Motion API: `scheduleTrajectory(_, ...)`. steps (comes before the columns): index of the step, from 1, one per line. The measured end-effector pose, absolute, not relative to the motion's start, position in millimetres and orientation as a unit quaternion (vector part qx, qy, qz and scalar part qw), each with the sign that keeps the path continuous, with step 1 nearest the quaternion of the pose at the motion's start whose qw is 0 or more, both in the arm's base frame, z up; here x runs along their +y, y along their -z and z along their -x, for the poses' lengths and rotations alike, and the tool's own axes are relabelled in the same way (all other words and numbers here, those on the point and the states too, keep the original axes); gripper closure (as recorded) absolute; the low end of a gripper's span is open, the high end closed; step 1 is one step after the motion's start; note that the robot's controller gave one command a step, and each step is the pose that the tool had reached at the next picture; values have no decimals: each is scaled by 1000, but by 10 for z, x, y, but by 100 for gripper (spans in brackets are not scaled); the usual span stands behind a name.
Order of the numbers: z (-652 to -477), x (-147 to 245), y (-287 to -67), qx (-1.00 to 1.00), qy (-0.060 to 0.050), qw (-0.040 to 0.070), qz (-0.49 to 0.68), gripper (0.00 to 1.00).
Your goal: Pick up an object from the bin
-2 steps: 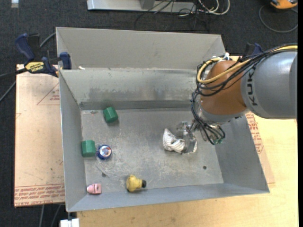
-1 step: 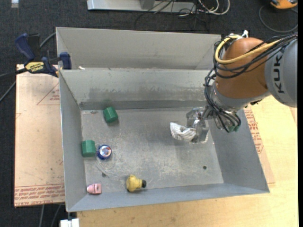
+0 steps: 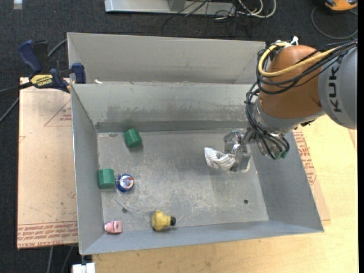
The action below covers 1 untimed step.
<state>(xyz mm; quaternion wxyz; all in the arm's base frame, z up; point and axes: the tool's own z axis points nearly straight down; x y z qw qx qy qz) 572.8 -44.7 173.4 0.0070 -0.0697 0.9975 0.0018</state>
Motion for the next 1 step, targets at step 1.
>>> scheduleTrajectory(1,-5791,-196,-3291,997,-2,9,76,100)
